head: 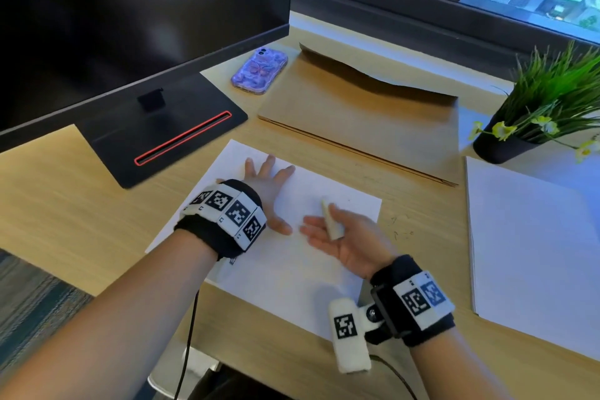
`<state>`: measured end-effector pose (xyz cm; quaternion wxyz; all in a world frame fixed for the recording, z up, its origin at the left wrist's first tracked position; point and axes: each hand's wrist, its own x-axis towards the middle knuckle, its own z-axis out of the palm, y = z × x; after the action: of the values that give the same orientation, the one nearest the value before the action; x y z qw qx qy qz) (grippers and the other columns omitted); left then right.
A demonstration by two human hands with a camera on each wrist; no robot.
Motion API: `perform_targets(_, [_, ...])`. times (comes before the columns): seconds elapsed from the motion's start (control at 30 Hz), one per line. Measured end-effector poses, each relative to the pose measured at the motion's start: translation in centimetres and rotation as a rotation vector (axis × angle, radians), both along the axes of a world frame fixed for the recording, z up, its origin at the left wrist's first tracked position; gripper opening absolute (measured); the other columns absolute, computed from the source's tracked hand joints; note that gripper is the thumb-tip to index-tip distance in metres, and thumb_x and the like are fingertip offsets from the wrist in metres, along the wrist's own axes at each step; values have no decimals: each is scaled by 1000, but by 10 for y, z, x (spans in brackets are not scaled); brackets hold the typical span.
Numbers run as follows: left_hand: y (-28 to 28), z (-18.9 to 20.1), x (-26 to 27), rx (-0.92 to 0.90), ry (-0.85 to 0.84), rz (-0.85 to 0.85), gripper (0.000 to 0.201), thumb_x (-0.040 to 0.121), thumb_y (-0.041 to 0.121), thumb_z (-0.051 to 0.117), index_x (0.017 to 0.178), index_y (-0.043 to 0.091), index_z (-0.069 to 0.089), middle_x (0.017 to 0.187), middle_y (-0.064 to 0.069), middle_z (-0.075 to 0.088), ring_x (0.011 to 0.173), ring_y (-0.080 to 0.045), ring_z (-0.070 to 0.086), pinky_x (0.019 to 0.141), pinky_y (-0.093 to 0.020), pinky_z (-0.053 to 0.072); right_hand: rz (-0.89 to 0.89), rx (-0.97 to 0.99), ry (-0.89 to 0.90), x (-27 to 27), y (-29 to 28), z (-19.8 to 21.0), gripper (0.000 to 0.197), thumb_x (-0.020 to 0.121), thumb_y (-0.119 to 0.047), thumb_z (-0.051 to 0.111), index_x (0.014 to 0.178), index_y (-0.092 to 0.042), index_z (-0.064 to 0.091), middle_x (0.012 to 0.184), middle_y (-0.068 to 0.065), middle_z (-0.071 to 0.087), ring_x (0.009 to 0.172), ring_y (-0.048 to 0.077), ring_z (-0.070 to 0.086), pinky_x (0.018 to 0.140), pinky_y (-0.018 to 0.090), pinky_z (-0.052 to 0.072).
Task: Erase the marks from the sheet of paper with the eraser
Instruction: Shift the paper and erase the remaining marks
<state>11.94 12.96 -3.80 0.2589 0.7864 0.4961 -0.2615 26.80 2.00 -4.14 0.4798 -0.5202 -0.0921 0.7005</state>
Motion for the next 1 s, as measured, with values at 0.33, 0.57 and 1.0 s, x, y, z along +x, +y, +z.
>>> perform_targets(0.33, [-1,6,2,-28,-16,-13,116,71,56,72,144,44,-17,151,2,-34,139,-40,-23,104,-71,17,143,109,-911,33,10,16,23,96,-21,52,109,-3,58,81,4,59,58,12,53,51,23,47])
perform_targets(0.57, [-15,3,11,50,12,8,116,65,75,62,143,47,-19,150,0,-36,139,-43,-22,97,-79,13,622,146,-1396,13,42,10,7,92,-23,59,90,-20,64,100,2,62,85,14,52,67,21,36])
perform_targets(1.0, [-17,3,16,52,11,36,118,66,71,65,143,44,-20,150,-4,-36,138,-45,-23,96,-80,11,955,214,-1541,13,48,18,22,94,-16,52,109,-15,68,113,3,64,99,17,56,80,20,37])
